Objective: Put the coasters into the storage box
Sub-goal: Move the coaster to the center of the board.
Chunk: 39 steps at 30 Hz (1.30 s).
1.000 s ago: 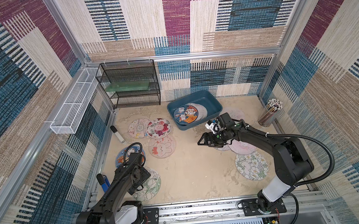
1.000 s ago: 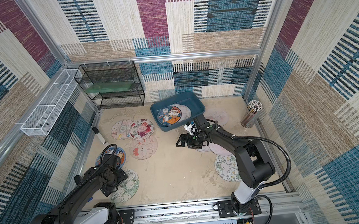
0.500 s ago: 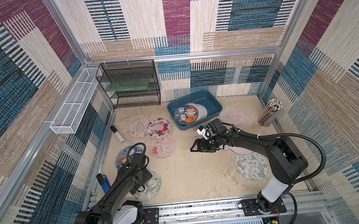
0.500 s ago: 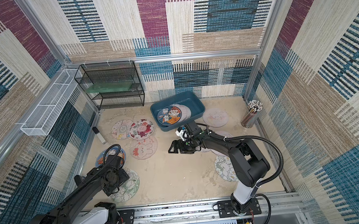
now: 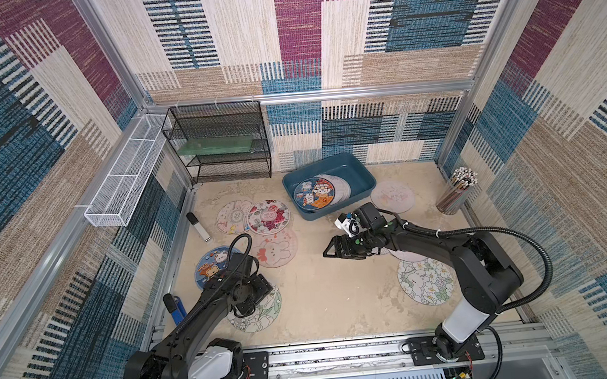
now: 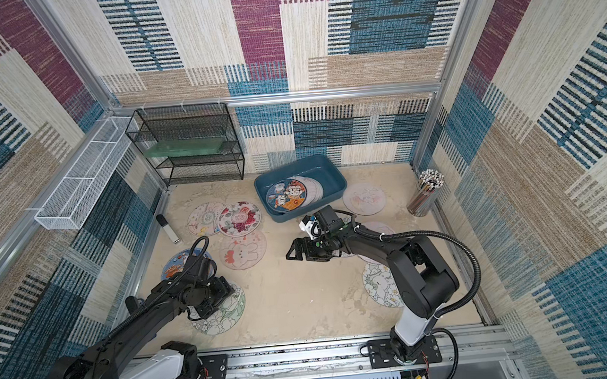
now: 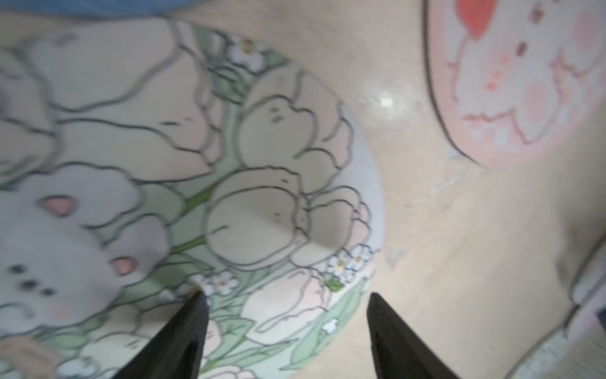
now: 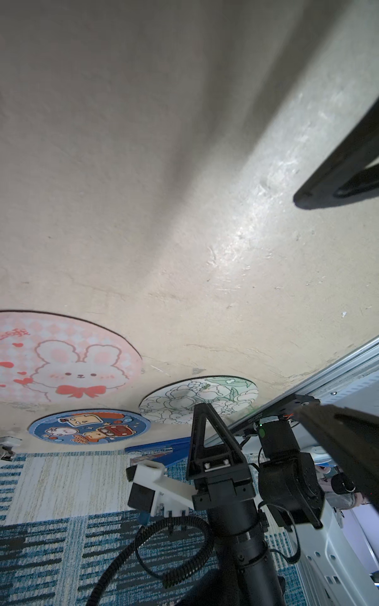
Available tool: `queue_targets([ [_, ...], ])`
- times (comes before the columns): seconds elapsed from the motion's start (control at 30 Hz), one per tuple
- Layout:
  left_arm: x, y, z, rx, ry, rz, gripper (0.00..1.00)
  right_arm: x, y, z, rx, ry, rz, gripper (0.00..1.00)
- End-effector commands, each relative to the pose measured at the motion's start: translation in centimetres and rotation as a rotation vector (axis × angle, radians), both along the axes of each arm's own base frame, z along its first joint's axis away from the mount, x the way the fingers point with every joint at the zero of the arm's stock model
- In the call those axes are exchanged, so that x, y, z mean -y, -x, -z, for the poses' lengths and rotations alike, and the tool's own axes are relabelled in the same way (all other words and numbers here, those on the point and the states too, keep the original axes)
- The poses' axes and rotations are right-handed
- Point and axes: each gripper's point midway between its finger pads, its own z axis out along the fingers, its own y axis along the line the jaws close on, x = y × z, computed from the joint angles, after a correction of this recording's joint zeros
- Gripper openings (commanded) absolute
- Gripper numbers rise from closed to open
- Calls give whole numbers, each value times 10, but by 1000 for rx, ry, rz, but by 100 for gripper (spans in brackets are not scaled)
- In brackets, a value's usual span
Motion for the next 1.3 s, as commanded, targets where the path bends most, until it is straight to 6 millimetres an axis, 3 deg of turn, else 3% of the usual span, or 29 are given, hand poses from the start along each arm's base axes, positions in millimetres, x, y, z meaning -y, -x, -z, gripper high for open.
queue_targets([
  [0.0,36,-13,-15,36,179,56,75,-3,-6,-5,26,-20,7,95],
  [0.07,28,-11,-19,18,108,79,75,-3,-7,-7,30,-22,7,95],
  [0.2,-21,5,-27,-57,-145,42,85,-3,-6,-7,31,-22,10,95],
  [0.37,-62,15,-23,-84,-215,-25,94,-1,-3,-6,34,-27,14,95],
  [0.5,-77,9,-22,-80,-220,-88,98,2,1,-5,35,-30,13,95],
  [0.73,-105,20,-4,-130,-264,-220,99,7,0,-3,40,-54,13,95],
  [0.9,-105,27,11,-156,-265,-227,99,9,-6,-9,58,-71,13,95],
  [1.07,-80,15,19,-68,-119,-194,99,15,-13,-10,65,-86,25,95],
  [1.27,-53,15,10,-13,11,-148,98,20,-16,-5,56,-91,27,95],
])
